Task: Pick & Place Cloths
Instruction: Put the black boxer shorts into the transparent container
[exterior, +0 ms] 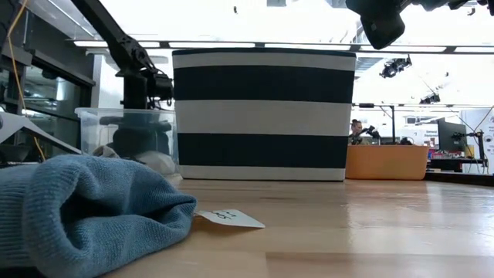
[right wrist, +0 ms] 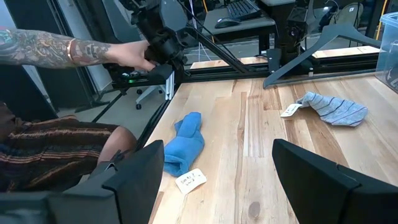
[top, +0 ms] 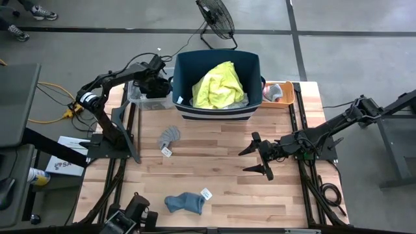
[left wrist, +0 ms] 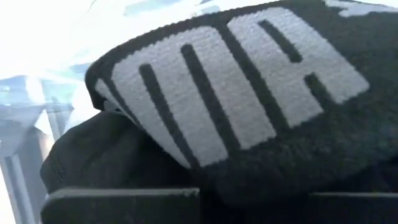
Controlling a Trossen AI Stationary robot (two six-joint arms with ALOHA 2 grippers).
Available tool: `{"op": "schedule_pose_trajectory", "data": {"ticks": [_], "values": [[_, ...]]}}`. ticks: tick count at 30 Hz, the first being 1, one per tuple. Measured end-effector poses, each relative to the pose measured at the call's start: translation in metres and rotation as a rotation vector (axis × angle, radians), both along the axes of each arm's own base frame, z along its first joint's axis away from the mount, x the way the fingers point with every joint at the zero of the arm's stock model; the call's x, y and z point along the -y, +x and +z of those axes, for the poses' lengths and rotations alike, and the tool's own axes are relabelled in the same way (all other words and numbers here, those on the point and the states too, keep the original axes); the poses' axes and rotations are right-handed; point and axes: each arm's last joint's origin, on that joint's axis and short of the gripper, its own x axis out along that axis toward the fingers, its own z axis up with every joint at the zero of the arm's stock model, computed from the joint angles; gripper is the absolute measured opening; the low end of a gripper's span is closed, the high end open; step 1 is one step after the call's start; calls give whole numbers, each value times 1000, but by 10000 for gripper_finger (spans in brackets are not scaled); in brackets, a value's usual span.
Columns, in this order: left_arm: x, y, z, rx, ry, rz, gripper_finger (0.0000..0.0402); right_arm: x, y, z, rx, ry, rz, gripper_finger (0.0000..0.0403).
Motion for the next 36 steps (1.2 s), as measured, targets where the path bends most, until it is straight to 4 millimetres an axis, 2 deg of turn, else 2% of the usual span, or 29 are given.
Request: {"op": "schedule_pose_trajectory", "data": {"ticks": [6, 18, 20, 26, 29, 32, 36], "values": [[1, -1, -7, 17, 4, 4, 18, 0, 0, 0, 0, 0, 0, 291], [1, 1, -9, 62, -14, -6, 25, 0, 0, 0, 0, 0, 0, 291], [1, 1, -9, 63, -13, -6, 50, 0, 0, 0, 0, 0, 0, 291], [2, 0, -5, 54, -4, -32, 165, 0, 0, 0, 0, 0, 0, 291], [4, -1, 1, 63, 11, -38, 210, 0, 0, 0, 0, 0, 0, 291], [9, -3, 13, 85, 40, -44, 238, 0, 0, 0, 0, 0, 0, 291], [16, -7, 32, 132, 92, -53, 249, 0, 0, 0, 0, 0, 0, 291]]}}
